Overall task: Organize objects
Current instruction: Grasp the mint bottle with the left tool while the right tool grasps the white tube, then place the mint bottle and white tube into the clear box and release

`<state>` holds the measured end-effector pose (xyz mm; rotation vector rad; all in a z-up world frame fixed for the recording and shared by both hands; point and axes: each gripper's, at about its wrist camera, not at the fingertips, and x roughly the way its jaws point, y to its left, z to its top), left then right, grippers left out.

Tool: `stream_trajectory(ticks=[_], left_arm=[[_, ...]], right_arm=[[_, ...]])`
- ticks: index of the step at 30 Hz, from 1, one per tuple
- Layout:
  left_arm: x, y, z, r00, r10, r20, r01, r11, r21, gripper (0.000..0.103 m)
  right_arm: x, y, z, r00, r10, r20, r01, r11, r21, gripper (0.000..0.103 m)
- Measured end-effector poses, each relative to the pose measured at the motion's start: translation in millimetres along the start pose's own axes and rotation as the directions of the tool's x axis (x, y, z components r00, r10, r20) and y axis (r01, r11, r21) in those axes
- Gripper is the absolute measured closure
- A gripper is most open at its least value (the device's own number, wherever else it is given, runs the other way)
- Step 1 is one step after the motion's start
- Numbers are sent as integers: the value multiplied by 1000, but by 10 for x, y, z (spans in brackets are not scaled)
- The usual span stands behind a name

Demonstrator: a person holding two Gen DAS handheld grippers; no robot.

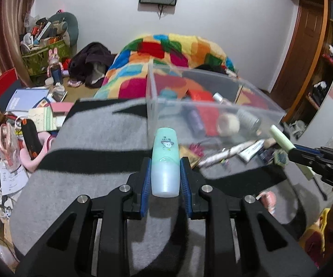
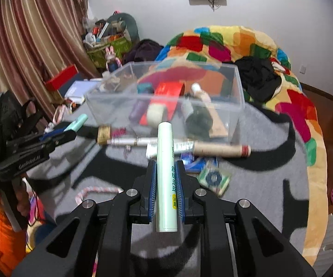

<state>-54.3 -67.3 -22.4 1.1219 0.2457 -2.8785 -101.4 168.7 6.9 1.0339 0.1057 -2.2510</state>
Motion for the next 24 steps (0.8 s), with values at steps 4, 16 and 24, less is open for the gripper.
stream_trajectory(ticks=[4,16,24], left_arm=[[-82,-56,162,999,-20,46,21,1000,-2,79],[122,-138,650,997,-61,50,61,998,3,79],[416,-178,796,998,-49,-36,49,999,11,79]], right_arm=[[11,20,196,999,-15,35,14,1000,16,89],[211,5,768,997,-47,64,45,998,31,89],[681,-108,947,996,-65,-65,67,997,43,89]])
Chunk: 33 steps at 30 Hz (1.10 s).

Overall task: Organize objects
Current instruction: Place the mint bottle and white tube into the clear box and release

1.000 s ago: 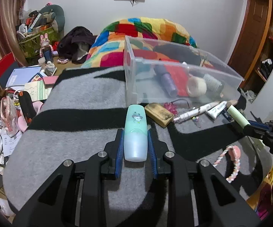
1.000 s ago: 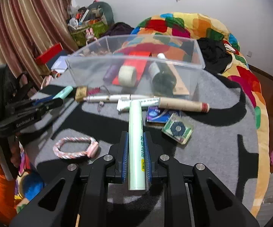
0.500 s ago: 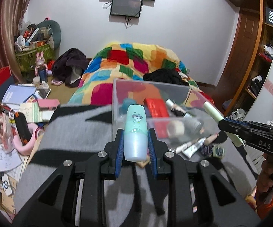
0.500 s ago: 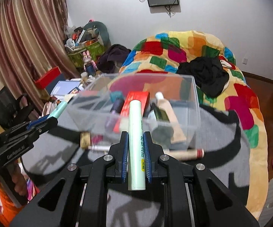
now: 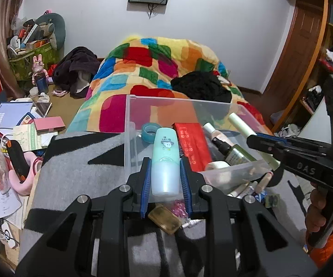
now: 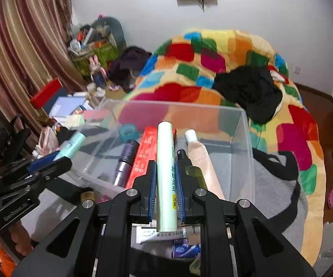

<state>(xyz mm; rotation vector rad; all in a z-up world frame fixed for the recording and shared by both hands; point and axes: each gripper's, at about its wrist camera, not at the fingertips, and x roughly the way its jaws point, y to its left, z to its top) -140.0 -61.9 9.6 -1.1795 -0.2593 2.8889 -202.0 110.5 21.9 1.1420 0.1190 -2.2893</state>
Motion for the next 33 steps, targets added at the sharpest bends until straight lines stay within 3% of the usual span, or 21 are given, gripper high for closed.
stream_trajectory(ticks=[10,19,23,26,30,33], left_arm=[[204,-134,77,997,53,-53,-49,995,82,79],[137,-186,71,997,69,-15,-67,992,106,79],[-11,-221,42,998,56,16,-58,991,119,78],[-107,-219,7,998,51,33,-55,991,120,69],[-220,-185,-79,998,46,53,-52,992,116,50],[-269,-156,-159,997,51,55,-57,992,116,44]], right_arm=[[356,-9,42,994,-3,-108,1,1000,-19,89],[161,18,16,998,5,-61,-7,1000,-26,88],[-32,57,-36,1000,12,-25,-13,999,-36,82],[-174,73,-100,1000,8,7,-8,999,-48,75],[-362,49,-204,999,1,50,1,999,-45,57],[-495,-1,-302,997,-8,78,11,999,-35,51]])
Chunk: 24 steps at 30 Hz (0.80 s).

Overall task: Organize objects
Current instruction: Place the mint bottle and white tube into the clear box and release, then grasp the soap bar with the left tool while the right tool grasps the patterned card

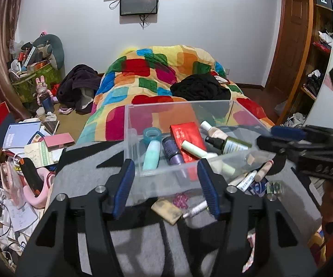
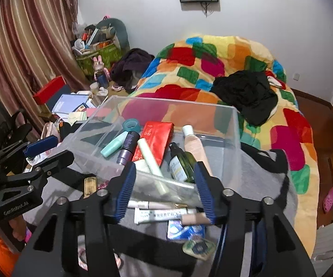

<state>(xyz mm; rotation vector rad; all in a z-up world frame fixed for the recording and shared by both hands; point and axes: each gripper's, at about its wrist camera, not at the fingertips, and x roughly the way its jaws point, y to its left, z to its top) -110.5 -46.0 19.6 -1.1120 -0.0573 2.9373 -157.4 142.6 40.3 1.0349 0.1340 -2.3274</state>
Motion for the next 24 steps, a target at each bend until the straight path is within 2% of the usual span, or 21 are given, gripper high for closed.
stream_trajectory(ticks=[4,8,12,18,21,24], left_arm=[[-28,46,-127,1000,4,-17,-4,1000,3,37],[37,112,-284,998,21,-65,-19,1000,22,37],[156,191,-450,990,42,-132,-35,998,54,37],[380,143,-610,972,24,-233,7,991,132,37],[530,83,-590,960,11,-280,34,987,157,37],[599,55,-527,955,-6,-295,59,984,170,37]], right_arm=[[-110,-80,-109,999,-29,15,29,1000,12,47],[-172,-154,-263,998,-68,10,68,998,7,46],[-148,-226,-443,997,-66,-35,66,998,13,46],[-11,-361,-726,992,-42,-122,49,997,53,46],[57,-409,-793,988,-31,-153,42,997,72,46],[125,-439,-833,984,-13,-176,30,995,93,46]])
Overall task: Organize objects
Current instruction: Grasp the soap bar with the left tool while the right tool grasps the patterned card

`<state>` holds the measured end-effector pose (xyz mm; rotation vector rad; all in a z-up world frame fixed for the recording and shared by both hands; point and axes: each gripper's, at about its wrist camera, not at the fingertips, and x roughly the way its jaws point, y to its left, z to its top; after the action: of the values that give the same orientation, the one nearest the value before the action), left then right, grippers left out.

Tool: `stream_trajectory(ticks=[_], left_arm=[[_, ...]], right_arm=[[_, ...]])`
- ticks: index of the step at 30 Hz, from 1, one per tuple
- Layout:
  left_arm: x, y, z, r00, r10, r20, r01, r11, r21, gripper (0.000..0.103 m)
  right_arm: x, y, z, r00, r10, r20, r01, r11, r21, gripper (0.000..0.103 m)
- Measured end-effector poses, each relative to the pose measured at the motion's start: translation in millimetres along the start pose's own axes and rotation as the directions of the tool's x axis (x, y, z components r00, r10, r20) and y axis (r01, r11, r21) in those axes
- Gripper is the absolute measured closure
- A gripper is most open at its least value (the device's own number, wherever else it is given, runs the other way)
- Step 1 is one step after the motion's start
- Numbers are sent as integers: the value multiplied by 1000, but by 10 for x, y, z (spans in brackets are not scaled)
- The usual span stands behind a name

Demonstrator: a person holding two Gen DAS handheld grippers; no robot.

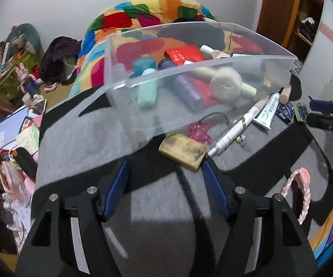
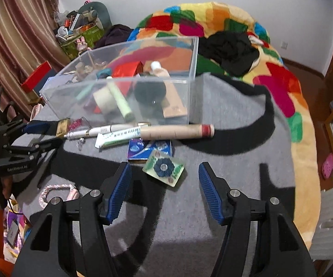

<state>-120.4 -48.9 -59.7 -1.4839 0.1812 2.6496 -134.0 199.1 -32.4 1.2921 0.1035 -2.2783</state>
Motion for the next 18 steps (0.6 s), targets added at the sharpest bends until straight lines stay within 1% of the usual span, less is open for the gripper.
stream_trajectory(ticks=[5,6,7,8,9,10,11,12,13,18], left_arm=[[58,10,77,999,-30,-15,30,1000,3,37],[55,5,81,999,-34,-11,34,999,1,40],[50,3,85,999,-41,-11,41,999,0,45],[51,-9,87,999,-49,-10,49,999,-1,47],[50,-14,94,999,-54,-9,54,999,-2,51],[52,-32,107,998,-58,-7,58,998,0,56],[51,-46,113,998,-58,-4,59,998,3,58],[49,-57,119,998,-58,-1,58,998,5,61],[47,-74,125,999,-52,3,52,999,8,62],[-5,-87,89,999,-29,25,28,1000,9,62]], right_arm=[[114,8,-27,1000,6,-22,-6,1000,18,46],[120,14,-34,1000,3,-17,-2,1000,21,46],[121,27,-35,1000,-3,-12,3,1000,19,46],[120,36,-38,1000,-6,-10,6,1000,17,46],[113,40,-41,1000,-7,-4,7,1000,19,48],[107,48,-44,1000,-8,-2,8,1000,20,53],[104,50,-46,1000,-9,-1,9,1000,19,57],[100,50,-49,1000,-9,0,9,1000,18,63],[94,50,-50,1000,-11,2,11,1000,18,67],[53,58,-92,1000,-20,18,20,1000,15,69]])
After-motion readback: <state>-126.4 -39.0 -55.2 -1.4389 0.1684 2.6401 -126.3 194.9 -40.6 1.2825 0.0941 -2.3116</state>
